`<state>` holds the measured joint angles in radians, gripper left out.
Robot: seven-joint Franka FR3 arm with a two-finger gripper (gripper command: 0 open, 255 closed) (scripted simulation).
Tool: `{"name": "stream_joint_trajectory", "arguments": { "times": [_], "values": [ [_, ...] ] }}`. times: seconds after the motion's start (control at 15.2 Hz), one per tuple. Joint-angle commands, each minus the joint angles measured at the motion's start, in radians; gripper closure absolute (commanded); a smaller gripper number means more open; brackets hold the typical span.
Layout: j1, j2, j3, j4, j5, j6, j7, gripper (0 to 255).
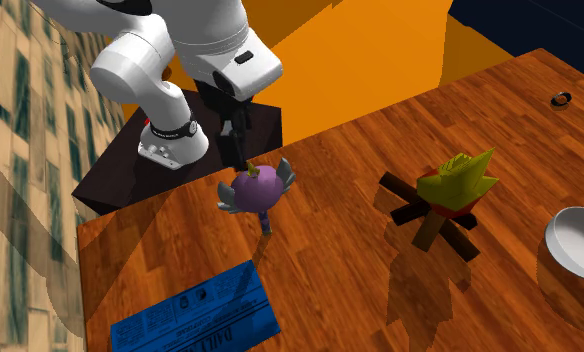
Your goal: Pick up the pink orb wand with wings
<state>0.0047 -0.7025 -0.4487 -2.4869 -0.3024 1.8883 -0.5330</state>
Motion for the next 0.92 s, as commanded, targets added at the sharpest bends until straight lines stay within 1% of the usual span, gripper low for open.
{"name": "stream_joint_trajectory", "arguments": {
  "times": [0.0, 0.07, 0.53, 0.66, 0.73, 0.86],
  "values": [
    [0.012, 0.051, -0.065, 0.032, -0.024, 0.036, -0.1, 0],
    [0.016, 0.063, -0.08, 0.039, -0.027, 0.046, -0.121, 0],
    [0.012, 0.086, -0.108, -0.039, -0.046, 0.145, -0.118, 0],
    [0.011, 0.088, -0.111, -0.045, -0.047, 0.154, -0.118, 0],
    [0.01, 0.086, -0.11, -0.047, -0.048, 0.154, -0.117, 255],
    [0.01, 0.086, -0.111, -0.047, -0.048, 0.154, -0.118, 255]
  ]
}}
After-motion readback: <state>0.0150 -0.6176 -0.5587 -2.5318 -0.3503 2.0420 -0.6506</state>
